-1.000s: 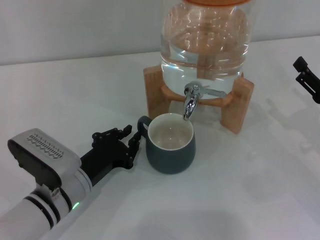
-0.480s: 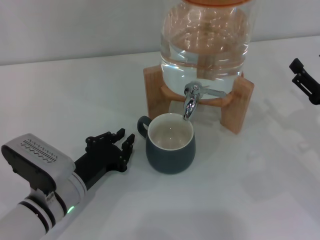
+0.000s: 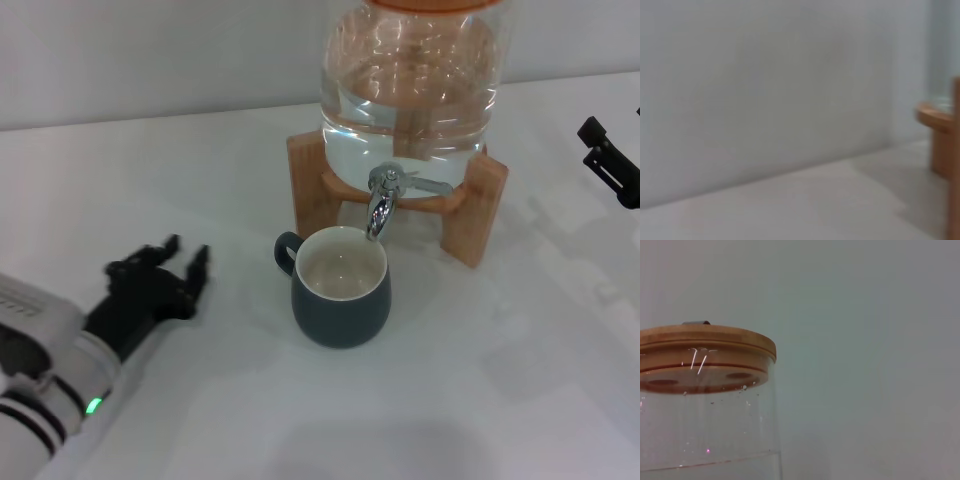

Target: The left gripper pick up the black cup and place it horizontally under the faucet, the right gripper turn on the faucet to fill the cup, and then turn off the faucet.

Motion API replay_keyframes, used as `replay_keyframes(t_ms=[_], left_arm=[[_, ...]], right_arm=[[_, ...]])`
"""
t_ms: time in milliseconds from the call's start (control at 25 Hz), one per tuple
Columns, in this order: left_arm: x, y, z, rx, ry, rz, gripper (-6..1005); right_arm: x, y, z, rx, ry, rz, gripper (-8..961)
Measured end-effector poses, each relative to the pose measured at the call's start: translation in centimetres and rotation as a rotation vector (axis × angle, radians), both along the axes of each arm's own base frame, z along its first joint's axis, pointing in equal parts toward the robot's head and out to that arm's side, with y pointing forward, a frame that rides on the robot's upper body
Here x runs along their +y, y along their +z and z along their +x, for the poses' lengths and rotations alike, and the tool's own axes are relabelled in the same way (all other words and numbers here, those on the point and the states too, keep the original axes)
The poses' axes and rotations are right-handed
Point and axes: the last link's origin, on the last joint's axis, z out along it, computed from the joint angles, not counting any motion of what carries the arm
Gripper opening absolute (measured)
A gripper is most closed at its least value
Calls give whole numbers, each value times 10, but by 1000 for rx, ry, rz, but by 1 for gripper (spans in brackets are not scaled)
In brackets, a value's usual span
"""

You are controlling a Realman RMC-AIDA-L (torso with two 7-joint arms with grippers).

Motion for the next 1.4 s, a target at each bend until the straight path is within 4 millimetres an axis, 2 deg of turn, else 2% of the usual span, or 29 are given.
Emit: replay_keyframes(t_ms=[320,760,1040,1400], left_arm=[[10,29,-19,-52,98,150,428],[17,66,-31,-47,84,342,838],[11,89,-36,-52,51,471,886],[-1,89,-44,-41,55,473,893]], right_arm=[[0,0,1,0,-3,-2,872],[-2,-5,-5,-6,33,-28,872],[-10,-9,-10,-7,82,-52,872],[-30,-17,-11,10,130,-111,872]])
